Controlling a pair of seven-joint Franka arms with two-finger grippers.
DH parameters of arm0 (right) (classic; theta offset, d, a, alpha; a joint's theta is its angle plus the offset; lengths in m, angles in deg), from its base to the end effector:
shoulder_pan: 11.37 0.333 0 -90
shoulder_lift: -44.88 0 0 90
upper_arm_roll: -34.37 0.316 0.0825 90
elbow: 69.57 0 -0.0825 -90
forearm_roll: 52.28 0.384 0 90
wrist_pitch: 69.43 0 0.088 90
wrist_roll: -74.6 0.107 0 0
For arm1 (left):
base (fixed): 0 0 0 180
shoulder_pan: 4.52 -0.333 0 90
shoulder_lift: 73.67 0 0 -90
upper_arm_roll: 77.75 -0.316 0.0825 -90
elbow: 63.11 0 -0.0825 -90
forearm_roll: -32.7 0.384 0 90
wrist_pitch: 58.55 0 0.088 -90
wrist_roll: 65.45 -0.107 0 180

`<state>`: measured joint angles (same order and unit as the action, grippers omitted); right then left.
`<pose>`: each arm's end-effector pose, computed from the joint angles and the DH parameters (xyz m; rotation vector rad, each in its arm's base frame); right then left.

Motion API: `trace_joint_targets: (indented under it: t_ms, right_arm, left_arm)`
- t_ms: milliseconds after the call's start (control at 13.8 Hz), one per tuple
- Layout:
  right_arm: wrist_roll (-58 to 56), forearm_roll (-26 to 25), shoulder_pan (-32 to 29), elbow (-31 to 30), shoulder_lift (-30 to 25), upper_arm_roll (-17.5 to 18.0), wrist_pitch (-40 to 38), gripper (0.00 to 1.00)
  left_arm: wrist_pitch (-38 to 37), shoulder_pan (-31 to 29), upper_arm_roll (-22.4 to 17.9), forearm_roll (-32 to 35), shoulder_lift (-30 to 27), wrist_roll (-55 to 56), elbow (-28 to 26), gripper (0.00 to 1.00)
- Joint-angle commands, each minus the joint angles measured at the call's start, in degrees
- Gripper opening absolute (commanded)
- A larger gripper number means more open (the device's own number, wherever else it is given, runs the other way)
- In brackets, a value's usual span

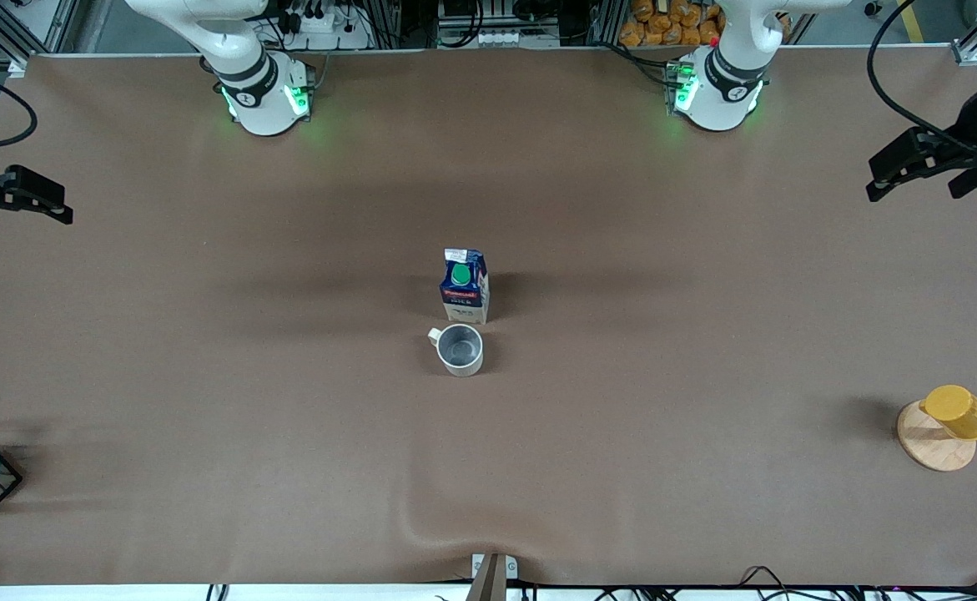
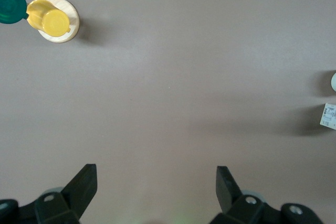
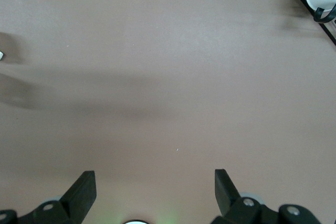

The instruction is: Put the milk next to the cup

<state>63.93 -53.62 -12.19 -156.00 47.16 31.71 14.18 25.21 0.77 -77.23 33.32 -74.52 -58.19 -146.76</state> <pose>0.5540 -0.0359 0.6223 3.1183 0.1934 -0.1429 0.5356 -0.0533 0.6747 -3.1323 -0.0416 -0.0280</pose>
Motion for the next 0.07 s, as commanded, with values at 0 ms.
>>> trace_joint_targets:
  t_ms: [0]
  right_arm:
    - [0.0, -0.6, 0.6, 1.3, 0.6, -0.3, -0.3, 1.00]
  left_arm:
    - [-0.8, 0.0, 0.1, 0.1, -0.9, -0.4, -0.2, 1.00]
